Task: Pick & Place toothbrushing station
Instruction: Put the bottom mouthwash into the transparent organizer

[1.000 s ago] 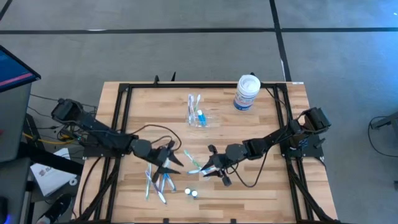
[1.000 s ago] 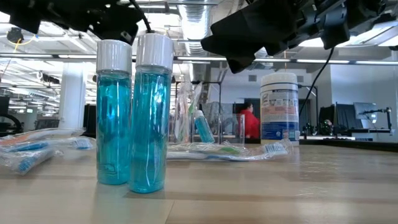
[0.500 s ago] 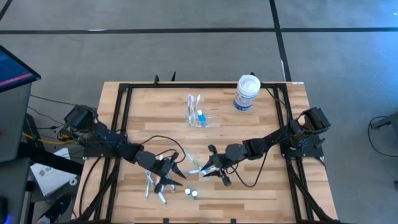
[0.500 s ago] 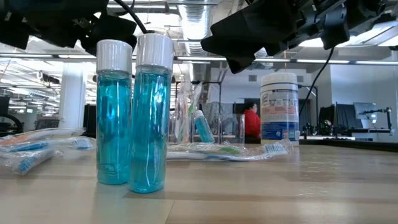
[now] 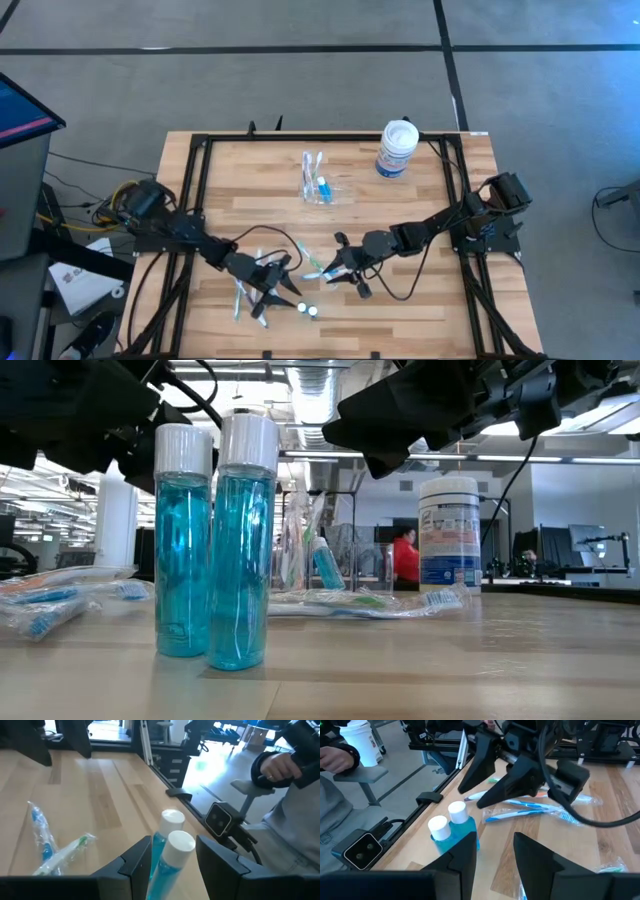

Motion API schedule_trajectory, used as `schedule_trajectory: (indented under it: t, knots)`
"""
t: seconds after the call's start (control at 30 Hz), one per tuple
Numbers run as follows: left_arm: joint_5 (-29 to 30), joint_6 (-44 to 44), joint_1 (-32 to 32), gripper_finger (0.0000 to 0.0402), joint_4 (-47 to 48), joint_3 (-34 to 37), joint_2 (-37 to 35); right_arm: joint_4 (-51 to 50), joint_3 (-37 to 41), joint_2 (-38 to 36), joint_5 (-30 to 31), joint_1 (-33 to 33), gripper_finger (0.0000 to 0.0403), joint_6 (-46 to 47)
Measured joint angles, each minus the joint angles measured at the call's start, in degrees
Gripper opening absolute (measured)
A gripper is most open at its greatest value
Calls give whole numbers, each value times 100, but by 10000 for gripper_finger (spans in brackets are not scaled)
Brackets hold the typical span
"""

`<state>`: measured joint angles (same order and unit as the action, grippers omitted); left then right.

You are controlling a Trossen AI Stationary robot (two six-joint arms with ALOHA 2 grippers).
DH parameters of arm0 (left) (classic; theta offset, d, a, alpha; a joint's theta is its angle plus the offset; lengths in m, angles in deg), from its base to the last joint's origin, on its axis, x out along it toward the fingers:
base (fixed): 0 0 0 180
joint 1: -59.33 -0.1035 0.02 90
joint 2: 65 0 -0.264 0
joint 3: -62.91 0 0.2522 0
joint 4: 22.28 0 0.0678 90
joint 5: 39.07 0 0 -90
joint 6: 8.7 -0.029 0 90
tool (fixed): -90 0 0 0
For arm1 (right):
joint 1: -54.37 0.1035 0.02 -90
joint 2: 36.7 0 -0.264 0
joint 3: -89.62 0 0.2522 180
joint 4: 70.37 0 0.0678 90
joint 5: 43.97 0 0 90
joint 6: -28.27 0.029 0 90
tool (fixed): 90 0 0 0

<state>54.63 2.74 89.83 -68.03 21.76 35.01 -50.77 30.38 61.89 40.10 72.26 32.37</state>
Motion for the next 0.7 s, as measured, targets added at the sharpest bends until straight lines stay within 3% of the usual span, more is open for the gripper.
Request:
schedule_trajectory:
  t: [0.5,0.7]
  knots:
    - [-116,-2,4,149,47,-338,454,-48,0,0,0,0,122,0]
    - [290,-46,-54,149,53,-338,452,-46,0,0,-2,0,122,0]
